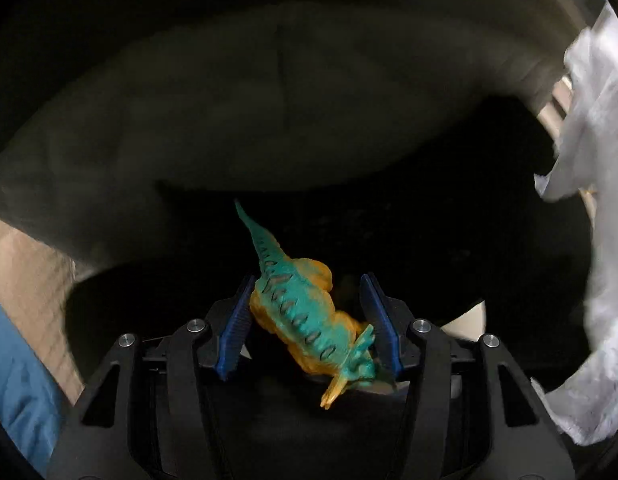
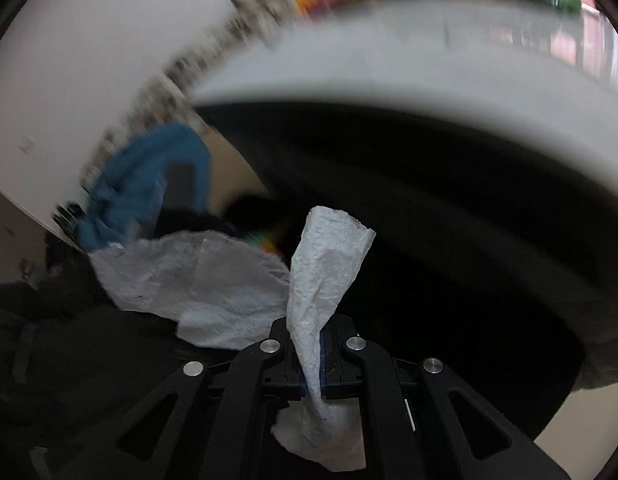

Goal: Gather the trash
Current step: 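Lower the plastic bag and dinosaur into the bin and open both tools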

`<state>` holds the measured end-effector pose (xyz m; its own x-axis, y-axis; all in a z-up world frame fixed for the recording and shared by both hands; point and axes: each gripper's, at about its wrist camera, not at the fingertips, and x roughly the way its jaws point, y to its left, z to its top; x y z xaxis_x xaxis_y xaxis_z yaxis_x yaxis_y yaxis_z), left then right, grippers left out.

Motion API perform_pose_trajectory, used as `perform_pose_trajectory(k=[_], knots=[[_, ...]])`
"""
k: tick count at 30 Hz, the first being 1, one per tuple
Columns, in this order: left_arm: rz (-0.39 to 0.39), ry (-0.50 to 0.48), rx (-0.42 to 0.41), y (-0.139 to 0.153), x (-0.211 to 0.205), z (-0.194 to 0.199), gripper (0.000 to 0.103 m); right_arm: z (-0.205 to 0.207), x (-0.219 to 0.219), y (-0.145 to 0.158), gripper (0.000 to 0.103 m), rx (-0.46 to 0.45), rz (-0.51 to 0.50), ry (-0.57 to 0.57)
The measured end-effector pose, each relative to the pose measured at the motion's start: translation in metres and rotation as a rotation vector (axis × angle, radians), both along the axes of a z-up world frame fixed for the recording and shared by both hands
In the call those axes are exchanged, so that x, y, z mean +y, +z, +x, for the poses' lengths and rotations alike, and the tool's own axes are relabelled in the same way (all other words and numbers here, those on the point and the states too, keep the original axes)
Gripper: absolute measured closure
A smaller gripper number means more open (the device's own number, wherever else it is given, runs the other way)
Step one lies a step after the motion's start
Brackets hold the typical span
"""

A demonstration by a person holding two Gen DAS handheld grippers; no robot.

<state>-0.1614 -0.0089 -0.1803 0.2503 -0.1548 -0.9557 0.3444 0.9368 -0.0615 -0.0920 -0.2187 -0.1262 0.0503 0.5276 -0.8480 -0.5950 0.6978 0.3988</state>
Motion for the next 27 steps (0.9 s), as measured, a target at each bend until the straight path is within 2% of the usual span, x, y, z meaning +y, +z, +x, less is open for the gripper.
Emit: perform_pose_trajectory(k=[2,6,8,11,15,20,24,27], knots=[[0.040,-0.006,0.050,-0.018,-0.003,0.010,0.049,0.007,0.013,-0.037,0.098,0.044,-0.117,0.041],[0.100,-0.011,0.114,-0.046,-0.010,0.025,0.045,0.011,0.033,-0.081,0.095,0.067,-0.260,0.108],[0.143,-0.018,0.120,-0.054,-0.014,0.028,0.037,0.007,0.041,-0.091,0.060,0.044,-0.308,0.143],[0.191,-0.031,0.104,-0.057,-0.021,0.023,0.036,0.005,0.040,-0.088,0.055,0.046,-0.284,0.142],[0.189,-0.031,0.088,-0.053,-0.020,0.021,0.036,0.006,0.028,-0.069,0.053,0.033,-0.234,0.108],[0.178,-0.041,0.028,-0.029,-0.008,0.017,0.036,0.012,0.001,-0.033,0.053,-0.006,-0.148,0.057],[0.166,-0.043,-0.041,0.010,-0.008,0.002,0.036,0.007,-0.020,0.041,0.053,-0.056,0.058,0.032],[0.083,-0.035,-0.109,0.060,-0.003,-0.009,0.036,0.026,-0.035,0.100,0.047,-0.161,0.168,-0.022]])
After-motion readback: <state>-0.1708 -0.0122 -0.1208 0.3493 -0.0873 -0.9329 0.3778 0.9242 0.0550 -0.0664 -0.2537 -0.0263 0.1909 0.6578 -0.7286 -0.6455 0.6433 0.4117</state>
